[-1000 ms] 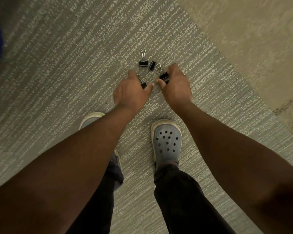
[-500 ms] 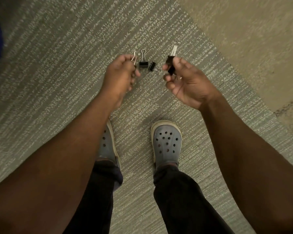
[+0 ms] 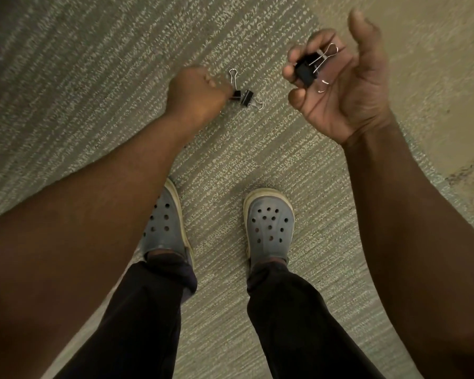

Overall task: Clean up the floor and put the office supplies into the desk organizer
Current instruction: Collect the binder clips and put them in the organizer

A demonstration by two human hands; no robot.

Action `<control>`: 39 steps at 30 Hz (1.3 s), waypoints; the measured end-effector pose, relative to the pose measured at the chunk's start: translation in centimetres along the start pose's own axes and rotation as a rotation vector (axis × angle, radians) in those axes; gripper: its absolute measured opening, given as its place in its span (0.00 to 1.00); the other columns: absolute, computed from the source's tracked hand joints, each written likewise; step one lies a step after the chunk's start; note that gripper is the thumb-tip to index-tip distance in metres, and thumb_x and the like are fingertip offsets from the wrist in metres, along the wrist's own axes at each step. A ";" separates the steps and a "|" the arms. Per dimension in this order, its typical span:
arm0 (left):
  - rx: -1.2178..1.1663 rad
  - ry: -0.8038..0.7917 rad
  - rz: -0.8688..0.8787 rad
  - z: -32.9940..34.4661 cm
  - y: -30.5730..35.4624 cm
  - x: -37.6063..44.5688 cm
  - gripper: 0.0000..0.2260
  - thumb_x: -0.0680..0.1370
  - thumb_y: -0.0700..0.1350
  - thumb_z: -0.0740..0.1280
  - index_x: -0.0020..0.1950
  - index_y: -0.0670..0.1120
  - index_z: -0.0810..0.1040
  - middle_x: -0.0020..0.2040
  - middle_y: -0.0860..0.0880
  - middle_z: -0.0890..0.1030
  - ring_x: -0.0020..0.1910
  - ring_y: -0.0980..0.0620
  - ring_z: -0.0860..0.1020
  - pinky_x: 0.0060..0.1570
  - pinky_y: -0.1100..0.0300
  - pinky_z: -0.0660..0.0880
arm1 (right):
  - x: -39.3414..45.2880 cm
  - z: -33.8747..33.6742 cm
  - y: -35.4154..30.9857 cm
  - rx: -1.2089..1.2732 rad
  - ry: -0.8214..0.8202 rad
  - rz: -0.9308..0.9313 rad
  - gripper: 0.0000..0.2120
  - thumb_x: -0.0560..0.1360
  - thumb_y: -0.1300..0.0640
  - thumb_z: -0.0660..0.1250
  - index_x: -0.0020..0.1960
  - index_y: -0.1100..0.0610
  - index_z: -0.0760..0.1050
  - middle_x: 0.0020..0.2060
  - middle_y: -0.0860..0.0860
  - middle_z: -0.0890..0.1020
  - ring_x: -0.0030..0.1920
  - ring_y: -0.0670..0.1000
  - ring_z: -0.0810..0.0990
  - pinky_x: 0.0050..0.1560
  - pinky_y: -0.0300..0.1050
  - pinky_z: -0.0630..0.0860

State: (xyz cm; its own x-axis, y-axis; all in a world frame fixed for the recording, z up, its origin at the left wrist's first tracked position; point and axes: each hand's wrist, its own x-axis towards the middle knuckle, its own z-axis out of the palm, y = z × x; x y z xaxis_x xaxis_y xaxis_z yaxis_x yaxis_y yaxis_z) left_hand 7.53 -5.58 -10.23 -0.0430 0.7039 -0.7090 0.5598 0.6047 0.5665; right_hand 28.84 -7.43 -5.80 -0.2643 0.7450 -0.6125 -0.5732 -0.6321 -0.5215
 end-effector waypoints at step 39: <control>-1.017 -0.754 0.036 -20.5 21.0 -19.7 0.19 0.62 0.52 0.77 0.45 0.44 0.74 0.34 0.46 0.69 0.31 0.52 0.68 0.28 0.61 0.66 | -12.3 24.9 -17.7 0.043 -0.163 0.001 0.14 0.66 0.53 0.60 0.46 0.61 0.72 0.38 0.57 0.75 0.33 0.51 0.70 0.28 0.41 0.62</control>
State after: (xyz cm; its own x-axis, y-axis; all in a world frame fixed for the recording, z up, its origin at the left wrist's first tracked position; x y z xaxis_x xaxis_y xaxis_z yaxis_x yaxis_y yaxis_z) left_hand 3.11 0.88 24.25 0.6268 0.5424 -0.5593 -0.3506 0.8374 0.4192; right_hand 22.89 -0.11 25.75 -0.3853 0.7715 -0.5064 -0.6045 -0.6256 -0.4932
